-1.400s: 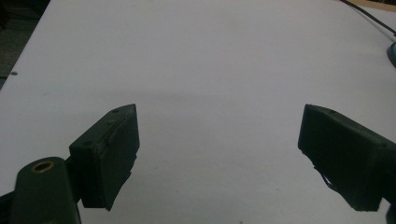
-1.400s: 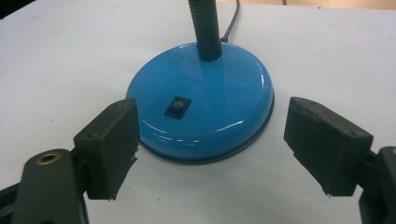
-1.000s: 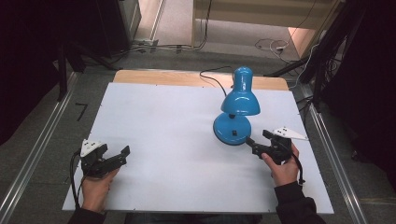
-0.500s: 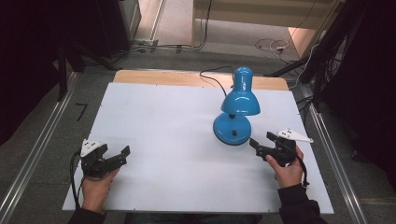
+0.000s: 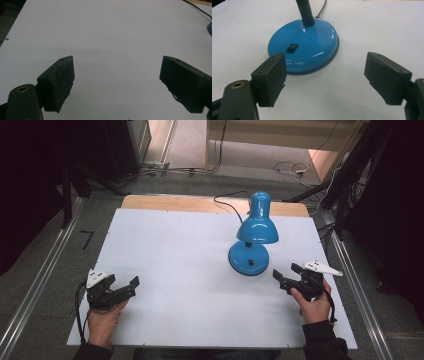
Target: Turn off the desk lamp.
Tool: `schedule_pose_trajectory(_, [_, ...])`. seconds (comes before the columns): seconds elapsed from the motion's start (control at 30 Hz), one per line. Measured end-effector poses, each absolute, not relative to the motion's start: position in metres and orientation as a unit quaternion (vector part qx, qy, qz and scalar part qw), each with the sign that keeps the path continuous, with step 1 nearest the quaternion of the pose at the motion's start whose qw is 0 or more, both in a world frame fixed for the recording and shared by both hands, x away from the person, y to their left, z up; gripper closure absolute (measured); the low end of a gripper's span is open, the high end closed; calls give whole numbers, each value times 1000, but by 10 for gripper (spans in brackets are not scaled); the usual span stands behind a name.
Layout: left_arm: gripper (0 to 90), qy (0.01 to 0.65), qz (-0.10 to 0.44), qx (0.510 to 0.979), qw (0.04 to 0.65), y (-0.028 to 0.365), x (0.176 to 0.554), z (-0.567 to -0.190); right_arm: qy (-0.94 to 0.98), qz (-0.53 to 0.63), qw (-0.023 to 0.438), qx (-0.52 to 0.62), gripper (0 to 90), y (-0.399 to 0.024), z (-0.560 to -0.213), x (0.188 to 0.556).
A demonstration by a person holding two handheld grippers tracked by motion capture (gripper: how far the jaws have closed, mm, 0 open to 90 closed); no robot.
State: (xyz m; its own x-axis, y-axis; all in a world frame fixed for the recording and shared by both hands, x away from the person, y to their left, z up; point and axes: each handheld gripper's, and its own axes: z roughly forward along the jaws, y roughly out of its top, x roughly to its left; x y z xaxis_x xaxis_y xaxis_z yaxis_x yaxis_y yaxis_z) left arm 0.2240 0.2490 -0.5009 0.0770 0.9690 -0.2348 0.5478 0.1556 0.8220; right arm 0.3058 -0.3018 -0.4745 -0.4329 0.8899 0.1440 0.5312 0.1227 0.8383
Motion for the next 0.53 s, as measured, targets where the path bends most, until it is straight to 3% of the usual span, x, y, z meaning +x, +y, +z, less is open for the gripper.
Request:
schedule_pose_trajectory(0.37, [131, 632, 249, 601, 422, 250, 223, -501, 715, 406, 229, 521, 152, -338, -477, 290])
schedule_pose_trajectory(0.53, [132, 629, 250, 603, 423, 248, 224, -500, 704, 325, 222, 591, 130, -372, -502, 298])
